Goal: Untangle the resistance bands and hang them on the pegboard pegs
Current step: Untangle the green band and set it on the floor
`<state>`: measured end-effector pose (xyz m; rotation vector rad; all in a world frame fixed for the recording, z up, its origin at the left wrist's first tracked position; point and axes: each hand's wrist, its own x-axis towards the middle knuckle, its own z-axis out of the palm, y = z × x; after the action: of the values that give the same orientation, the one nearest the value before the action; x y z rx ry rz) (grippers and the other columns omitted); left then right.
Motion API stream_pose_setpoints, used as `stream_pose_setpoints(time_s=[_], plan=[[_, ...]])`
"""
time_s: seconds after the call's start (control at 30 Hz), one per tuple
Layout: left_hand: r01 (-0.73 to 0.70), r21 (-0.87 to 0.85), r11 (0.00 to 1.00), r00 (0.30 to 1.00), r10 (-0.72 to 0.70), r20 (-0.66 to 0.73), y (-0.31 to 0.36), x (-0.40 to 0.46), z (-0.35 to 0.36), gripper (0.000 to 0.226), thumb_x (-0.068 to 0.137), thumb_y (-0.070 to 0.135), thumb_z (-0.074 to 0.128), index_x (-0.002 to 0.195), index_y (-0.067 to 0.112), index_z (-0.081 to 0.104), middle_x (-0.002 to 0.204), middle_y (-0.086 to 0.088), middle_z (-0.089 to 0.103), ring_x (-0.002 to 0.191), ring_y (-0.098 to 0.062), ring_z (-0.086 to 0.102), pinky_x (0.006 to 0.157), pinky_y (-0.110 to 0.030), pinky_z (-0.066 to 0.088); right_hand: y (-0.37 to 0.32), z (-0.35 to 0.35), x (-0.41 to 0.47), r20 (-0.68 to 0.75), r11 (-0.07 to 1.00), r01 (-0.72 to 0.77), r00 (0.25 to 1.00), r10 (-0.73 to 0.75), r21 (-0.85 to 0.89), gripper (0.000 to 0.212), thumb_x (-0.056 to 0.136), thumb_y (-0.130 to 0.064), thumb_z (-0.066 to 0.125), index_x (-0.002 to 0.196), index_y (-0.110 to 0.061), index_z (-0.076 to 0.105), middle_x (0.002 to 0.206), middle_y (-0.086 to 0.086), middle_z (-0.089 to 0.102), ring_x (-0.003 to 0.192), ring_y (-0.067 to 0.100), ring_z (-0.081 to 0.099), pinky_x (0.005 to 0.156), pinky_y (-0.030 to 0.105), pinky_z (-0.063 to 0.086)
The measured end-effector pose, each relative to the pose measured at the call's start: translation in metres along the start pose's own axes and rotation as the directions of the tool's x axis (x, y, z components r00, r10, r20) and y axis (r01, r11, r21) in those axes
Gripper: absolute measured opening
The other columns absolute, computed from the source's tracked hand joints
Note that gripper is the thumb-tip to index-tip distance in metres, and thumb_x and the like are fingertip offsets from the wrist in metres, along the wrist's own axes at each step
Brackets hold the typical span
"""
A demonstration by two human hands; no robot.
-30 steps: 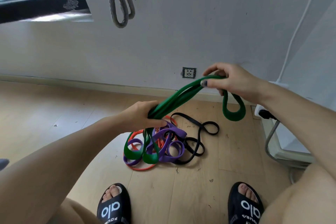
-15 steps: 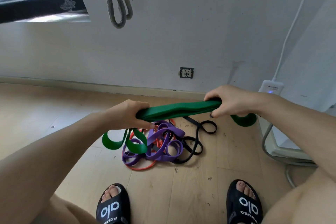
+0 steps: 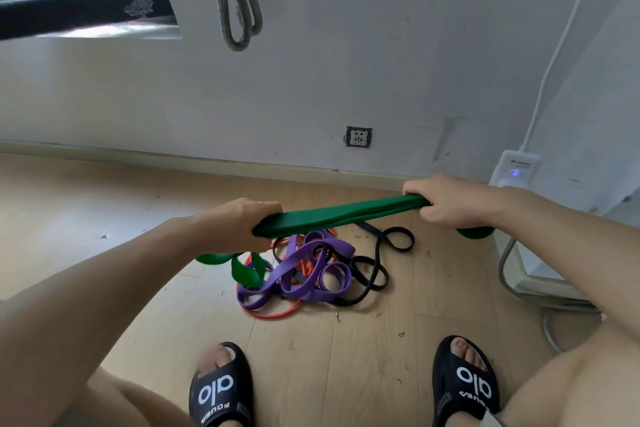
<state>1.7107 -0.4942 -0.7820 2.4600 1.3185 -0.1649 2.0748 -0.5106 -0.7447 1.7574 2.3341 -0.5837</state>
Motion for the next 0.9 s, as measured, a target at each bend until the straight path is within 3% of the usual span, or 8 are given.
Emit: stream_pose_setpoints(time_s=[0.13,0.2,0.37,0.47,0.57,0.7,0.8,0.9], plan=[[0.049,0.05,0.998,0.999,-0.049,-0.008,0.001,-0.008,0.0,0.015,0.095,0.022,0.059,0.103,0.029,0.048,0.079,0.007,0.056,0.071,-0.017,0.055,0.062,-0.027,0.043,-0.006,-0.003,-0.007,0.041,0.997,-0.022,0.999,0.019,0.072,0.015,0.093,-0.005,0.049,0.088,-0.019,0.054,0.078,0.004,0.056,0.067,0.019,0.049,0.061,0.032,0.039],[0.065,0.093,0.994,0.998,-0.064,-0.005,0.001,-0.014,-0.002,0.014,0.096,0.023,0.057,0.099,0.031,0.047,0.08,0.007,0.056,0.073,-0.017,0.057,0.066,-0.032,0.048,-0.008,-0.007,-0.01,0.04,0.996,-0.023,0.999,0.02,0.09,0.015,0.091,-0.004,0.049,0.086,-0.017,0.055,0.077,0.004,0.057,0.069,0.02,0.051,0.063,0.033,0.041],[0.106,0.14,0.985,0.993,-0.097,-0.066,0.001,-0.025,-0.01,0.014,0.096,0.023,0.057,0.094,0.031,0.046,0.08,0.007,0.054,0.07,-0.012,0.052,0.061,-0.029,0.043,-0.014,-0.021,-0.012,0.047,0.995,-0.048,0.998,0.045,0.085,0.017,0.09,-0.006,0.051,0.087,-0.022,0.054,0.078,0.005,0.06,0.068,0.02,0.053,0.062,0.034,0.042],[0.119,0.152,0.981,0.987,-0.101,-0.122,-0.001,-0.026,-0.015,0.008,0.1,0.028,0.053,0.092,0.027,0.052,0.083,0.004,0.058,0.073,-0.015,0.054,0.062,-0.03,0.04,-0.013,-0.033,-0.014,0.057,0.982,-0.089,0.995,0.08,0.169,0.018,0.091,-0.007,0.057,0.099,-0.023,0.051,0.076,0.003,0.064,0.059,0.016,0.053,0.053,0.031,0.042],[0.107,0.188,0.976,0.988,-0.084,-0.126,-0.003,-0.018,-0.016,0.02,0.101,0.036,0.049,0.108,0.027,0.065,0.1,0.006,0.056,0.093,-0.018,0.052,0.08,-0.033,0.04,-0.003,-0.038,-0.012,0.032,0.957,-0.108,0.994,0.103,0.269,0.022,0.093,-0.008,0.062,0.102,-0.017,0.044,0.072,0.004,0.055,0.055,0.015,0.047,0.047,0.028,0.039],[0.088,0.336,0.938,0.996,-0.071,-0.061,-0.01,0.009,-0.012,0.03,0.101,0.043,0.049,0.128,0.037,0.06,0.115,0.007,0.042,0.115,-0.019,0.037,0.103,-0.037,0.034,0.025,-0.025,0.003,0.028,0.954,-0.108,0.994,0.105,0.278,0.017,0.097,-0.01,0.059,0.101,-0.02,0.046,0.078,0.008,0.062,0.064,0.018,0.058,0.058,0.031,0.046],[0.043,0.401,0.915,0.999,-0.041,-0.014,-0.015,0.044,-0.009,0.036,0.103,0.041,0.047,0.139,0.038,0.051,0.109,0.007,0.04,0.108,-0.017,0.046,0.099,-0.035,0.041,0.055,-0.007,0.024,-0.021,0.953,-0.084,0.995,0.094,0.291,0.017,0.097,-0.008,0.059,0.101,-0.023,0.051,0.085,0.005,0.072,0.067,0.011,0.07,0.062,0.027,0.052],[0.088,0.36,0.929,0.996,-0.09,-0.012,-0.016,0.093,-0.006,0.035,0.103,0.033,0.054,0.135,0.023,0.049,0.107,0.003,0.057,0.085,-0.018,0.061,0.074,-0.035,0.058,0.088,0.013,0.06,-0.075,0.972,-0.082,0.992,0.1,0.22,0.025,0.096,-0.009,0.059,0.095,-0.031,0.049,0.087,-0.001,0.067,0.078,0.015,0.066,0.066,0.033,0.049]])
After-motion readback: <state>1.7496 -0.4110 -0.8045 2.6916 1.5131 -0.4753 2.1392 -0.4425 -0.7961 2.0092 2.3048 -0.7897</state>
